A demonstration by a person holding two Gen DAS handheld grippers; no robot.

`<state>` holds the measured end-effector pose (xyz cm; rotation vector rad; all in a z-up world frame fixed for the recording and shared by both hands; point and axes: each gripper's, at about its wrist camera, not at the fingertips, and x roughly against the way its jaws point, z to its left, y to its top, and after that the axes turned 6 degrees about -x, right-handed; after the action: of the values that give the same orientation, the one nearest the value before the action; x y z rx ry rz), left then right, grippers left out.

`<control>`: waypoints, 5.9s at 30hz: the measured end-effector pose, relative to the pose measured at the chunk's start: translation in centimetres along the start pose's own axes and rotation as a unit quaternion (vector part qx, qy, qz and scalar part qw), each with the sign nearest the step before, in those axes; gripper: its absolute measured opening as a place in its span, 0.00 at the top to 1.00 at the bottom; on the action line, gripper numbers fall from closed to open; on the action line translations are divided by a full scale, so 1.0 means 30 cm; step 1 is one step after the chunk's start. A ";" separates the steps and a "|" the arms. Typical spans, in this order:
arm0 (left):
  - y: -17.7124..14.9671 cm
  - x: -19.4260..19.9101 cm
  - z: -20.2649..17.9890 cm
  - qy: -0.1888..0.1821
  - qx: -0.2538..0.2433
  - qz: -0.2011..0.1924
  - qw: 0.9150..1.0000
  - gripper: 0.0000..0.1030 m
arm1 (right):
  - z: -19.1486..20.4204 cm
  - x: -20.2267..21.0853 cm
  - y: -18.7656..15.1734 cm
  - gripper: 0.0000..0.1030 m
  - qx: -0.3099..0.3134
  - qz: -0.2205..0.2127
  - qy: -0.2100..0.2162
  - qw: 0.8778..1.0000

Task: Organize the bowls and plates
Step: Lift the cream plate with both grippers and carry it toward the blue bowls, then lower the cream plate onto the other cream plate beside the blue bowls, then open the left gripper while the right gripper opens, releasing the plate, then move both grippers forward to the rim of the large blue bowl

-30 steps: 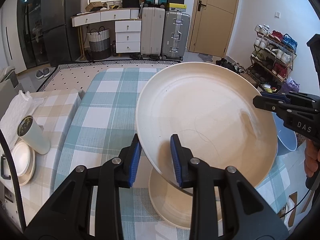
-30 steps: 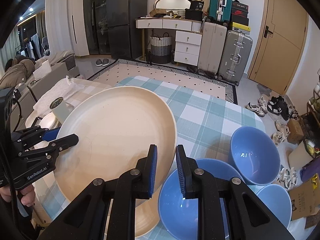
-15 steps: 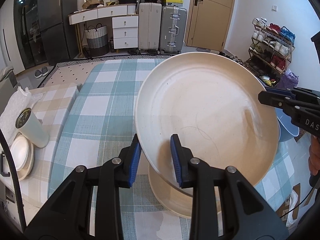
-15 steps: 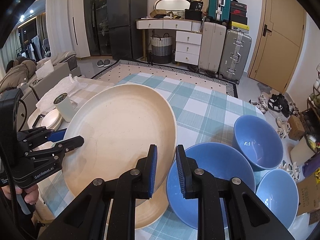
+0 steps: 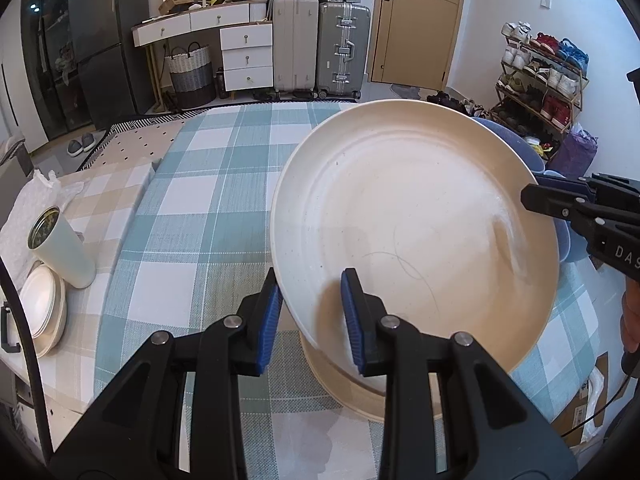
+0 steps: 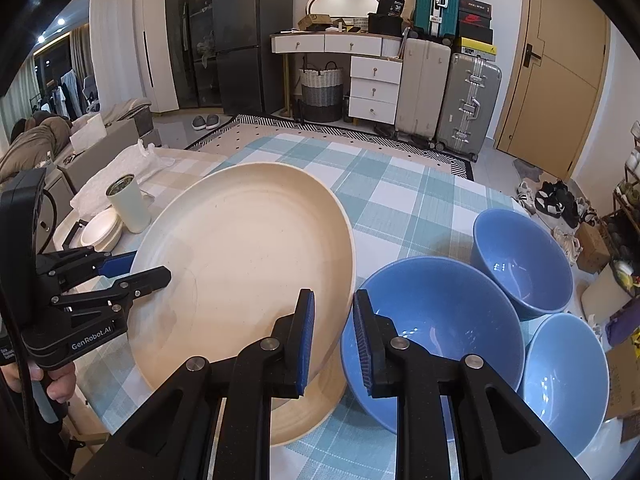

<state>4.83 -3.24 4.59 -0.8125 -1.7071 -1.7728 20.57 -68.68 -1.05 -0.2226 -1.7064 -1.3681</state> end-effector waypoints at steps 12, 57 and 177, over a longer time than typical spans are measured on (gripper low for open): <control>-0.057 -0.046 0.016 0.005 -0.008 0.008 1.000 0.75 | 0.002 -0.052 -0.059 0.80 -0.010 0.011 0.009 1.000; -0.125 -0.207 -0.013 0.022 -0.040 0.051 0.998 0.72 | 0.029 -0.174 -0.234 0.79 -0.002 0.043 -0.016 0.999; 0.218 0.070 -0.362 -0.058 -0.060 -0.058 0.995 0.02 | -0.282 0.284 -0.091 0.02 -0.014 -0.083 -0.042 0.996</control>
<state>7.67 -14.34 10.39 -0.8997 -1.7664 -1.9572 18.47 -80.08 3.06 -0.1586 -1.8106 -1.5240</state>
